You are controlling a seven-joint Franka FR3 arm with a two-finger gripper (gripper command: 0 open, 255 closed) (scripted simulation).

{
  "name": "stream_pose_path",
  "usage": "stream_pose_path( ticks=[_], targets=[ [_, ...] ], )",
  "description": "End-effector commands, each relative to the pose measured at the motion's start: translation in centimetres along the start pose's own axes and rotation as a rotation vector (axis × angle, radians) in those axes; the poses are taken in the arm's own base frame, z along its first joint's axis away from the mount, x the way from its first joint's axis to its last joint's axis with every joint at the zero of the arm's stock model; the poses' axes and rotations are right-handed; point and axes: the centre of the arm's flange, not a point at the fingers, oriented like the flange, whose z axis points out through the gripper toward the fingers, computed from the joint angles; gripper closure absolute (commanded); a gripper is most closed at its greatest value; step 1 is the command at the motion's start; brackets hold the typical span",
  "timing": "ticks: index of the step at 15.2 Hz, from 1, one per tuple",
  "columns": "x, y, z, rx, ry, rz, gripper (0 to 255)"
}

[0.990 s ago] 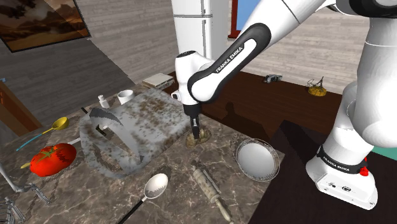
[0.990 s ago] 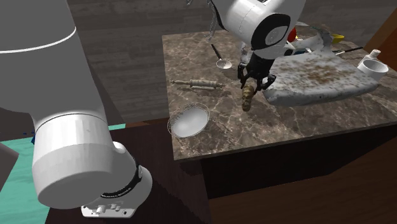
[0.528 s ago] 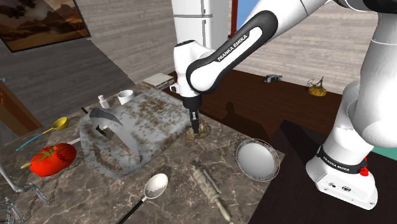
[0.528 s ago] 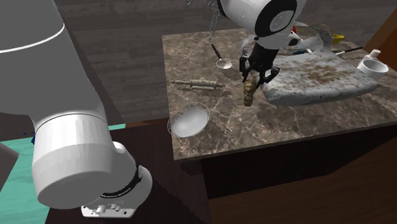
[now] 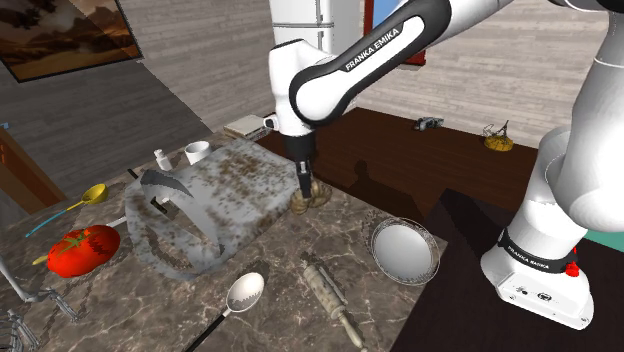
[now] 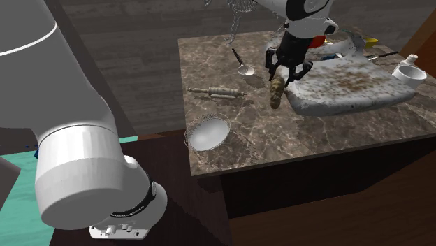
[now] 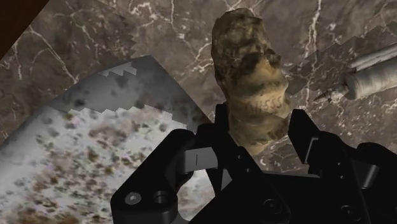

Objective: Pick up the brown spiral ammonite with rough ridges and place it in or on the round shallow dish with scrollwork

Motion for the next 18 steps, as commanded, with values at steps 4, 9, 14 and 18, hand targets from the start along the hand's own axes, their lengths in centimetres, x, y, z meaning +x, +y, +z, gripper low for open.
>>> stream_pose_path(
  ticks=[4,9,14,18],
  targets=[
    [0.0,-0.2,-2.6,0.000,0.000,0.000,255],
    [-2.3,-1.7,-4.3,0.000,0.000,0.000,255],
    [-7.9,-5.1,-5.0,0.000,0.000,0.000,255],
    [-12.4,-7.9,-5.6,0.000,0.000,0.000,255]
  ],
)
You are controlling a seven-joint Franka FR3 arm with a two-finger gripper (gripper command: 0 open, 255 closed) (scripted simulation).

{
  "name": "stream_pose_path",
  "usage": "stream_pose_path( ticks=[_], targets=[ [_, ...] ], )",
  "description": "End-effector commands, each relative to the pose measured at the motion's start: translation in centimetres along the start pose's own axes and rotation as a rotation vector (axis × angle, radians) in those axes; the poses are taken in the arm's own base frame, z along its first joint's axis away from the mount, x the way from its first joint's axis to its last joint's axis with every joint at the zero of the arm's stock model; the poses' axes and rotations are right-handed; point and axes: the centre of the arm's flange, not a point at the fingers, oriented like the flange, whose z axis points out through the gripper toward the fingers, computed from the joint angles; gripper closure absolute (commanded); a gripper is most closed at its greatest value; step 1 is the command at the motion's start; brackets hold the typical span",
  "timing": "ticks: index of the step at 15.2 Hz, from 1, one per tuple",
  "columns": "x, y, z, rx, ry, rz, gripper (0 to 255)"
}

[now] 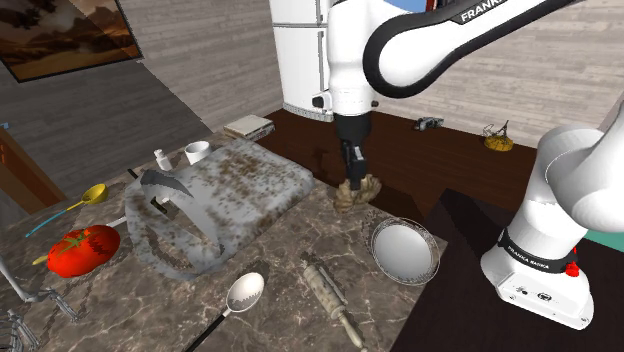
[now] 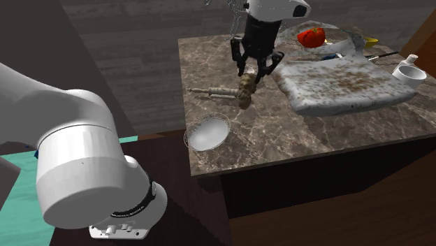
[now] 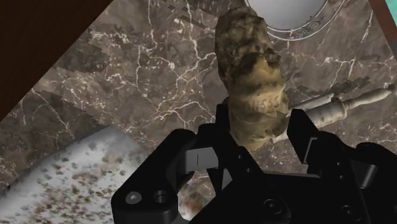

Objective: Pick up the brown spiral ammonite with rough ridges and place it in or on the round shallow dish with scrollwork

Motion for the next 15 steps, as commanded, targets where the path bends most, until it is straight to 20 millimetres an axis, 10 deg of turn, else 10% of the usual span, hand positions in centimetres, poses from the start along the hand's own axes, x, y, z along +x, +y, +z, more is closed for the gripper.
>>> stream_pose_path(
  ticks=[1,8,15],
  targets=[
    [-2.4,-1.4,-0.1,0.000,0.000,0.000,255],
    [-10.2,-6.2,-1.1,0.000,0.000,0.000,255],
    [-10.7,-6.3,2.0,0.000,0.000,0.000,255]
  ],
)
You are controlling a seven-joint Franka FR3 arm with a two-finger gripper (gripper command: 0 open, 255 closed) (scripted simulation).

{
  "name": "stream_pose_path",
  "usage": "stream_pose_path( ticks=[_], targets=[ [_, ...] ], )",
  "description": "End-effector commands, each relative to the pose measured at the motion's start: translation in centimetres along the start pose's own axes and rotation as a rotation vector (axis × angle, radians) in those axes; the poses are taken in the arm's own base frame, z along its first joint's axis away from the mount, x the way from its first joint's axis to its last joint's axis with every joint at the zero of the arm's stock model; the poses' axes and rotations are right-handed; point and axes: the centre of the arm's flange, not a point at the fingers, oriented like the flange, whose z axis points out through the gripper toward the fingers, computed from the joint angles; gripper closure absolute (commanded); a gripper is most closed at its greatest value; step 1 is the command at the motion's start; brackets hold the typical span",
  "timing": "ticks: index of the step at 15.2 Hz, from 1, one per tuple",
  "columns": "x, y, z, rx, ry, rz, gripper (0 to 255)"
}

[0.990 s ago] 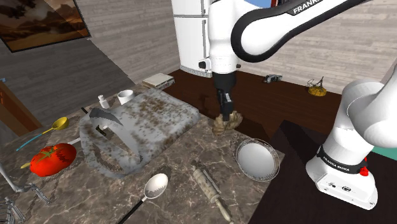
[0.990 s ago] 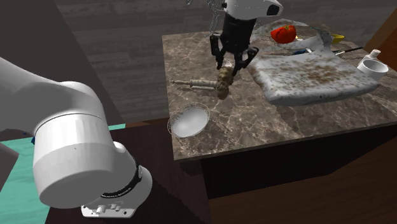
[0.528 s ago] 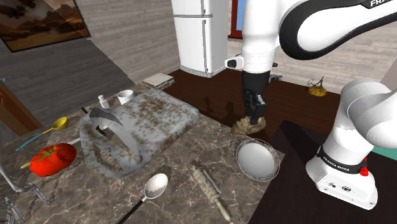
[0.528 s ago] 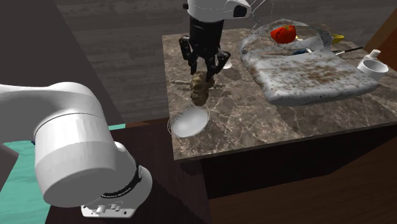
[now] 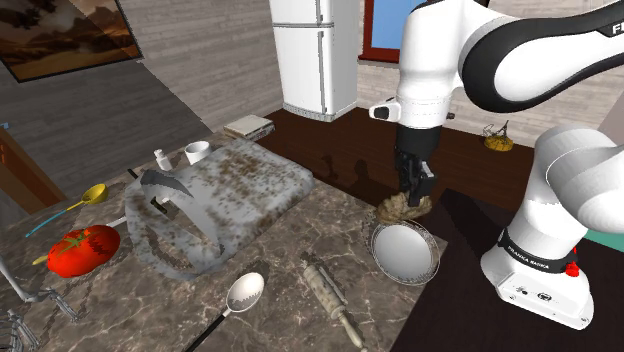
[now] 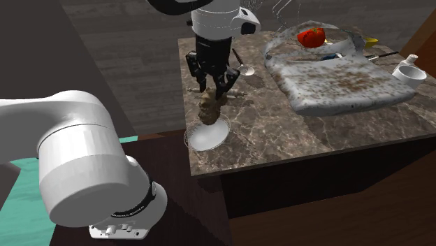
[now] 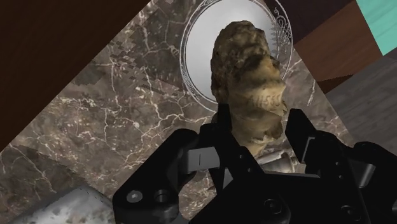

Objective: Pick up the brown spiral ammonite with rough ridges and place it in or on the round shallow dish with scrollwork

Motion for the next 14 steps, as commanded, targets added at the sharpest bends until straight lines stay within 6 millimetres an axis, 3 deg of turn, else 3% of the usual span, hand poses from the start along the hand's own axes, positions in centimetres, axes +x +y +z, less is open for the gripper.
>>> stream_pose_path(
  ticks=[1,14],
  targets=[
    [0.1,0.0,1.0,0.000,0.001,0.000,255],
    [0.1,0.6,8.3,0.000,0.001,0.000,255]
  ],
)
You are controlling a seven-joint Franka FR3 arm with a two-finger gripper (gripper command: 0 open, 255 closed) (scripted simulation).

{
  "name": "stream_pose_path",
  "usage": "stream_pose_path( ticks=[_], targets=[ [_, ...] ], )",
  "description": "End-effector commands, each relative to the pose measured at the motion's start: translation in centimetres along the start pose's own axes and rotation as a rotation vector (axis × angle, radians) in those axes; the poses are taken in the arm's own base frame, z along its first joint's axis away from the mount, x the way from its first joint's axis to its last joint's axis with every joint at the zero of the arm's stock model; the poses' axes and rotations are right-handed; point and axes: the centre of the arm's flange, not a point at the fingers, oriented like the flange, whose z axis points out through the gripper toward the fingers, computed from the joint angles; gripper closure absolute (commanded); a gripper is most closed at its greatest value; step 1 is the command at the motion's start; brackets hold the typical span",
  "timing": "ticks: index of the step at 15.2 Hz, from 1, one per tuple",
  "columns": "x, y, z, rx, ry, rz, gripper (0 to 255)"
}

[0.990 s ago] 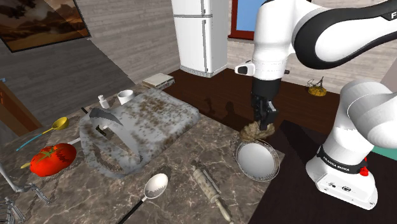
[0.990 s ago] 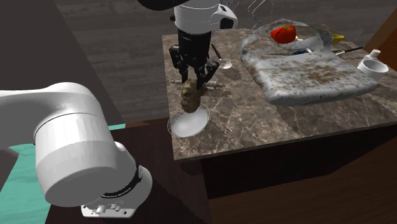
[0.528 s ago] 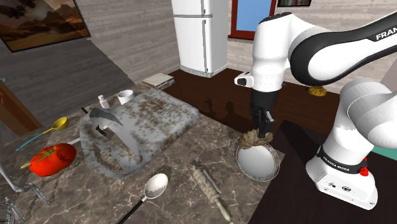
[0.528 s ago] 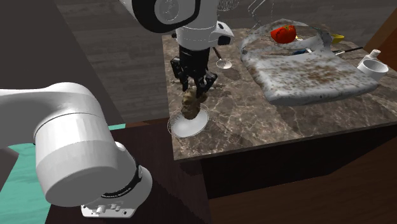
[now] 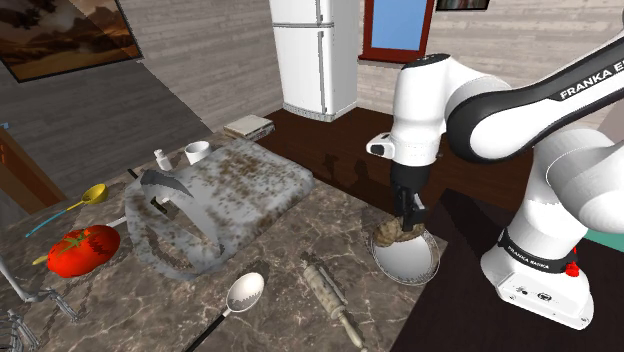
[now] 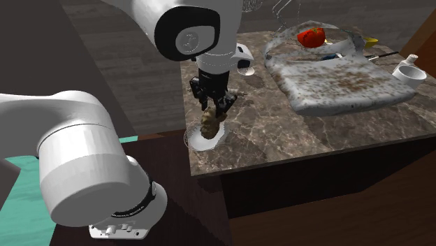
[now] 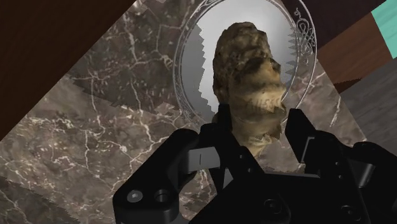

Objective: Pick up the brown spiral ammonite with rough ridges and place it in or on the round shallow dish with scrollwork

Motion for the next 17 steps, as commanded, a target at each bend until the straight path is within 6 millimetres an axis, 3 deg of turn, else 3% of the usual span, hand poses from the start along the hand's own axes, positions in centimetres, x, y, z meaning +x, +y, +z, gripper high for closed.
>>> stream_pose_path(
  ticks=[1,8,9,14,17],
  targets=[
    [-0.1,0.1,0.6,-0.001,0.001,0.000,255],
    [-0.1,0.1,0.6,-0.001,0.001,0.000,255],
    [-0.1,0.1,0.6,-0.001,0.001,0.000,0],
    [-0.1,0.1,0.6,-0.001,0.001,0.000,0],
    [-0.1,0.1,-3.4,-0.001,0.001,0.000,0]
  ],
)
